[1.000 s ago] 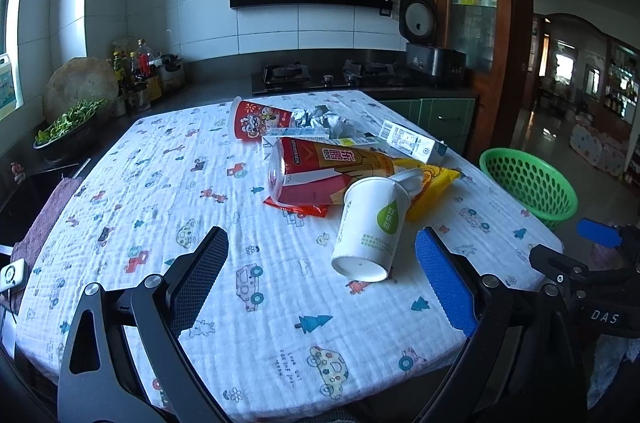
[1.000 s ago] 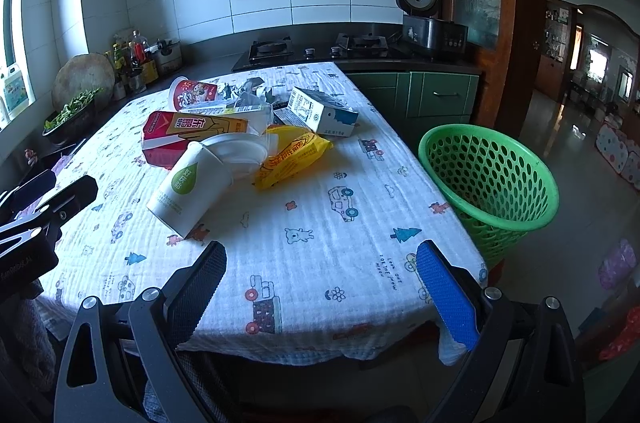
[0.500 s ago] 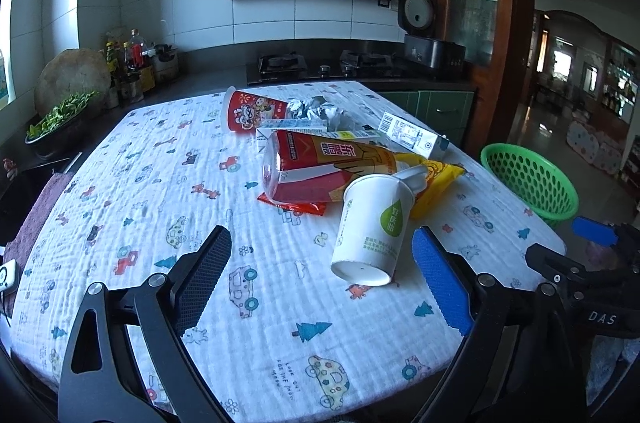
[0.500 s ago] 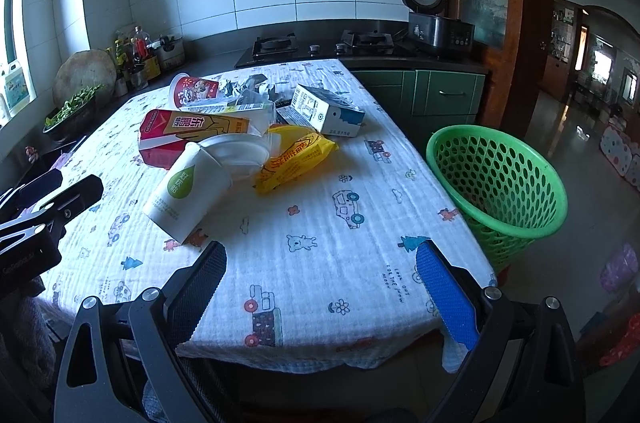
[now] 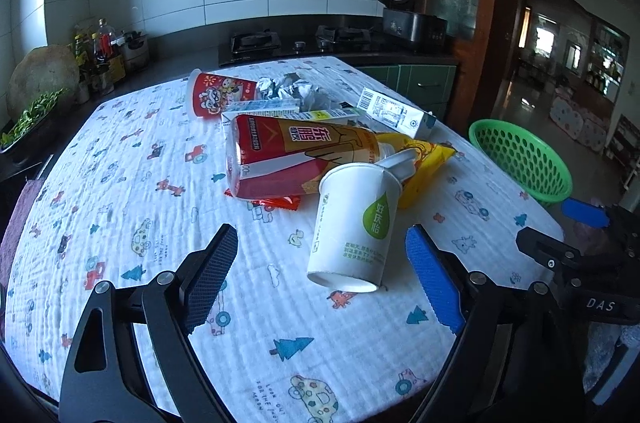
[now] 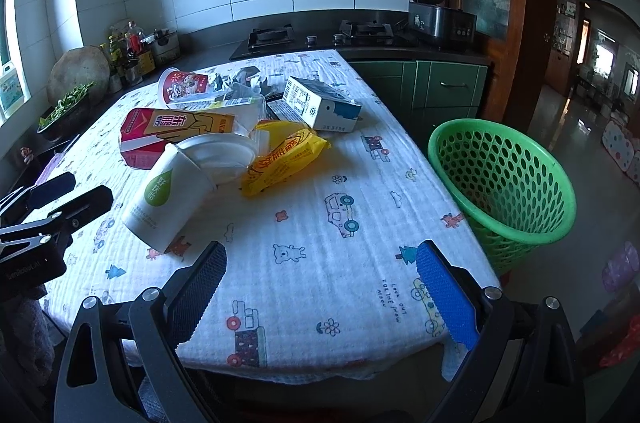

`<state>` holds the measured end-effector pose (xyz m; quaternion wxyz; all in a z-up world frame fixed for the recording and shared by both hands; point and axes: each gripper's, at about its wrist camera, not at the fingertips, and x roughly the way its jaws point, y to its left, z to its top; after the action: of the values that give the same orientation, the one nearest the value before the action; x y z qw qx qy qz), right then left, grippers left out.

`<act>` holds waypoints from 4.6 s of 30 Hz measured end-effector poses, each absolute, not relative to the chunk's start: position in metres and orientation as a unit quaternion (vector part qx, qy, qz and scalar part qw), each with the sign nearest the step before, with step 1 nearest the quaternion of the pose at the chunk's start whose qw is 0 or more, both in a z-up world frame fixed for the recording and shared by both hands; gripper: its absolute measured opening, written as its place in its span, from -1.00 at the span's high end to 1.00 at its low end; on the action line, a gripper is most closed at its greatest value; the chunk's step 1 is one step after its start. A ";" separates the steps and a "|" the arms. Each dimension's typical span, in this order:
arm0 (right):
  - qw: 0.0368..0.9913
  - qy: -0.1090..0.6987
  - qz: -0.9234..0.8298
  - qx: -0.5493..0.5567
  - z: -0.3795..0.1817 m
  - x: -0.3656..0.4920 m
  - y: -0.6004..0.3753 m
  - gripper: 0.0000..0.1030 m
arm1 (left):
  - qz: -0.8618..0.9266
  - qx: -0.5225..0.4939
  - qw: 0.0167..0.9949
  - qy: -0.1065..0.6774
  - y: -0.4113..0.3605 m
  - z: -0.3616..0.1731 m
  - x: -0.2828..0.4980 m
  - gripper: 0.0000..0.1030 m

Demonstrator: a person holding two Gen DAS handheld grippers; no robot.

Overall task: Collect trash
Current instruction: 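Reach the left gripper to the white paper cup and grasp it, then grasp the white round plastic lid with the right gripper while the left gripper lifts the cup, then carry both items to the green basket while the right gripper releases the lid inside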

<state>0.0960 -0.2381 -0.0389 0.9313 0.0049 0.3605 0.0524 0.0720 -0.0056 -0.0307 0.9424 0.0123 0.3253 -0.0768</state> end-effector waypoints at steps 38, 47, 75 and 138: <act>0.921 0.382 0.078 0.012 -0.050 0.125 -0.238 -0.80 | -0.139 0.025 0.910 0.391 -0.025 -0.056 0.114 -0.14; 0.916 0.385 0.115 0.018 -0.045 0.142 -0.228 -0.65 | -0.134 0.000 0.916 0.377 -0.005 -0.046 0.097 -0.14; 0.836 0.348 0.269 -0.327 -0.063 0.191 -0.108 -0.29 | -0.100 -0.044 0.923 0.369 0.055 -0.044 0.094 -0.14; 0.842 0.526 0.029 0.117 -0.124 0.291 -0.471 0.74 | -0.304 0.031 0.865 0.399 -0.217 -0.022 0.235 -0.14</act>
<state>0.2912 -0.4714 -0.1244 0.8419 0.1168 0.5260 0.0288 0.2353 -0.2173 -0.0215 0.8647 0.0307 0.3988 -0.3039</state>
